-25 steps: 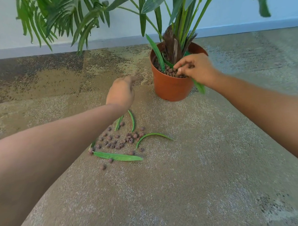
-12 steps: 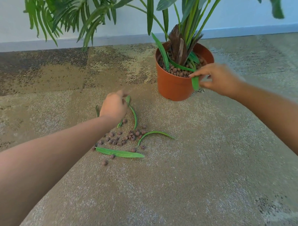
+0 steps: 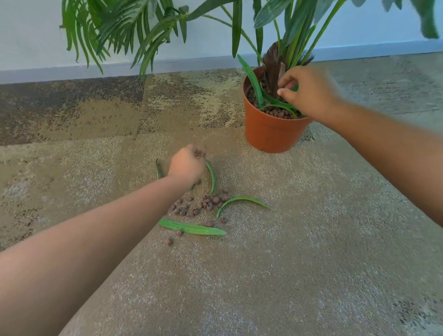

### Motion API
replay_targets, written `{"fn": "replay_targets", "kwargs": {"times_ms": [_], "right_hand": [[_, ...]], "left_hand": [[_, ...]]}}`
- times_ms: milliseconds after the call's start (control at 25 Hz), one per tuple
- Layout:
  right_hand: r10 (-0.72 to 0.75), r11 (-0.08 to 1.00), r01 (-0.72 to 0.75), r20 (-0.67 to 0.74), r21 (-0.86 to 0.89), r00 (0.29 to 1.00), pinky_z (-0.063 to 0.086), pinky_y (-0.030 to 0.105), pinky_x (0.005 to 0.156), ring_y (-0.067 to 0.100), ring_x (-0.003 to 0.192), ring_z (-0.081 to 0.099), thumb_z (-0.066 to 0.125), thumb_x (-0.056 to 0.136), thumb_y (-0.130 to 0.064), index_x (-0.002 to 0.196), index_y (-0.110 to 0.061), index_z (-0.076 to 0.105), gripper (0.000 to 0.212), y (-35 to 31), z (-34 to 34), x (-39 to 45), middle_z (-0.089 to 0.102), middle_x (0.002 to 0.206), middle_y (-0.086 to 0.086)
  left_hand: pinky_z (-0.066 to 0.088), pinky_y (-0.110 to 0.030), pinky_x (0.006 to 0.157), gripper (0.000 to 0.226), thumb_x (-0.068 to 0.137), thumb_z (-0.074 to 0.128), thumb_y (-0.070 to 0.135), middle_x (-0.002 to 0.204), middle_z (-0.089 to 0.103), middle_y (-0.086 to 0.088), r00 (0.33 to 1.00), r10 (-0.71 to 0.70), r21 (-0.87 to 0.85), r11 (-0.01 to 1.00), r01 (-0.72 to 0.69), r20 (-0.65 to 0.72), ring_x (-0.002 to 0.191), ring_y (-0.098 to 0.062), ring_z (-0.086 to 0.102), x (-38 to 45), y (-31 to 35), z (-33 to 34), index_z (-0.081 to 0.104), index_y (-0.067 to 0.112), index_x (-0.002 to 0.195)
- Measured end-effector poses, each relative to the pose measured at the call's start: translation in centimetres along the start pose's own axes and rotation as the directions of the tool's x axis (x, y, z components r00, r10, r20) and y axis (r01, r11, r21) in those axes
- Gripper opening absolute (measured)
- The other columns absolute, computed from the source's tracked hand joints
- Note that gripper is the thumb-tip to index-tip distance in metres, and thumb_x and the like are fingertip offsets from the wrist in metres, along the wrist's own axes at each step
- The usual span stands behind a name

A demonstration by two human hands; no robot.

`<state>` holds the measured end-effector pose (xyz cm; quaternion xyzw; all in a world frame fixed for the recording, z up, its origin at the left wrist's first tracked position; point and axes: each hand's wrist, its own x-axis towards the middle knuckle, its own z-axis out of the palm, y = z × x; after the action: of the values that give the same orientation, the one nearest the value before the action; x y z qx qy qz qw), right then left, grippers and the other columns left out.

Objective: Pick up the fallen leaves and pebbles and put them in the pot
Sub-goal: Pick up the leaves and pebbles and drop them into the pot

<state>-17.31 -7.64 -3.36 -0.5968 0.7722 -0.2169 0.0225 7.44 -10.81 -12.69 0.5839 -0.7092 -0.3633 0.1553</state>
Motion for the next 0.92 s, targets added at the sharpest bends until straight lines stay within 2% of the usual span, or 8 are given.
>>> {"fn": "replay_targets", "kwargs": {"times_ms": [120, 200, 280, 440, 520, 680, 840, 920], "right_hand": [[-0.112, 0.990, 0.115, -0.043, 0.087, 0.993, 0.046, 0.017, 0.063, 0.004, 0.078, 0.058, 0.058, 0.088, -0.023, 0.105, -0.024, 0.063, 0.018, -1.5, 2.1, -3.7, 0.063, 0.095, -0.011], [-0.181, 0.979, 0.170, 0.096, 0.112, 0.979, 0.050, 0.016, 0.068, 0.003, 0.080, 0.059, 0.056, 0.088, -0.020, 0.108, -0.025, 0.062, 0.021, -2.3, 4.8, -6.9, 0.063, 0.101, -0.009], [-0.188, 0.982, 0.168, 0.330, 0.089, 0.925, 0.053, 0.023, 0.081, 0.008, 0.088, 0.061, 0.057, 0.088, -0.022, 0.113, -0.026, 0.061, 0.025, -2.8, 8.0, -10.2, 0.063, 0.113, -0.005], [-0.055, 0.998, 0.064, 0.504, 0.000, 0.862, 0.052, 0.030, 0.083, 0.016, 0.095, 0.061, 0.063, 0.086, -0.025, 0.116, -0.023, 0.060, 0.030, -2.1, 12.2, -14.6, 0.063, 0.113, 0.000], [0.053, 0.995, -0.082, 0.389, 0.060, 0.920, 0.054, 0.032, 0.080, 0.015, 0.086, 0.063, 0.063, 0.086, -0.020, 0.109, -0.019, 0.065, 0.023, -1.5, 12.7, -15.5, 0.067, 0.103, 0.001], [0.233, 0.894, -0.281, 0.175, 0.349, 0.957, 0.053, 0.015, 0.068, 0.003, 0.067, 0.060, 0.069, 0.081, -0.017, 0.097, -0.018, 0.070, 0.015, -2.4, 12.3, -15.9, 0.064, 0.076, -0.011], [0.072, 0.874, -0.198, 0.284, 0.444, 0.956, 0.040, 0.003, 0.060, -0.002, 0.067, 0.059, 0.069, 0.079, -0.015, 0.093, -0.026, 0.070, 0.018, -5.6, 11.2, -16.6, 0.062, 0.076, -0.017], [0.035, 0.852, -0.194, 0.315, 0.487, 0.948, 0.038, 0.000, 0.057, 0.000, 0.066, 0.057, 0.069, 0.080, -0.016, 0.102, -0.020, 0.068, 0.022, -7.2, 11.1, -16.4, 0.063, 0.078, -0.014]], "left_hand": [[0.052, -0.023, 0.071, 0.049, 0.092, 0.051, 0.019, 0.129, 0.052, -0.005, 0.990, -0.106, -0.464, 0.875, 0.139, 0.097, 0.086, -0.013, 0.058, -0.7, 0.2, -1.9, 0.035, 0.013, 0.137], [0.050, -0.036, 0.089, 0.041, 0.094, 0.045, 0.022, 0.127, 0.053, -0.008, 0.967, -0.214, -0.844, 0.486, 0.227, 0.137, 0.100, -0.020, 0.059, -2.1, 0.1, -2.3, 0.036, 0.013, 0.134], [0.048, -0.039, 0.091, 0.036, 0.096, 0.041, 0.026, 0.122, 0.055, -0.009, 0.951, -0.224, -0.946, 0.194, 0.260, 0.215, 0.104, -0.024, 0.058, -4.7, -0.8, -0.6, 0.041, 0.013, 0.129], [0.047, -0.039, 0.089, 0.031, 0.096, 0.038, 0.030, 0.109, 0.059, -0.009, 0.871, -0.264, -0.908, -0.048, 0.416, 0.413, 0.103, -0.026, 0.058, -9.4, -1.7, 4.4, 0.052, 0.009, 0.114], [0.048, -0.037, 0.081, 0.025, 0.097, 0.035, 0.020, 0.098, 0.060, -0.008, 0.831, -0.328, -0.887, -0.051, 0.460, 0.450, 0.091, -0.024, 0.059, -10.5, -1.7, 6.1, 0.053, 0.008, 0.109], [0.048, -0.030, 0.068, 0.025, 0.096, 0.042, 0.028, 0.087, 0.055, -0.005, 0.789, -0.423, -0.770, 0.270, 0.578, 0.445, 0.076, -0.017, 0.053, -11.6, 0.6, 8.1, 0.054, 0.008, 0.106], [0.052, -0.033, 0.080, 0.036, 0.093, 0.047, 0.039, 0.099, 0.065, -0.009, 0.863, -0.407, -0.804, 0.379, 0.459, 0.301, 0.090, -0.023, 0.061, -9.2, 2.9, 6.6, 0.059, 0.007, 0.105], [0.054, -0.025, 0.056, 0.019, 0.097, 0.040, 0.018, 0.079, 0.061, -0.005, 0.852, -0.448, -0.816, 0.363, 0.449, 0.270, 0.067, -0.019, 0.059, -7.1, 2.9, 4.4, 0.056, 0.008, 0.094]]}}
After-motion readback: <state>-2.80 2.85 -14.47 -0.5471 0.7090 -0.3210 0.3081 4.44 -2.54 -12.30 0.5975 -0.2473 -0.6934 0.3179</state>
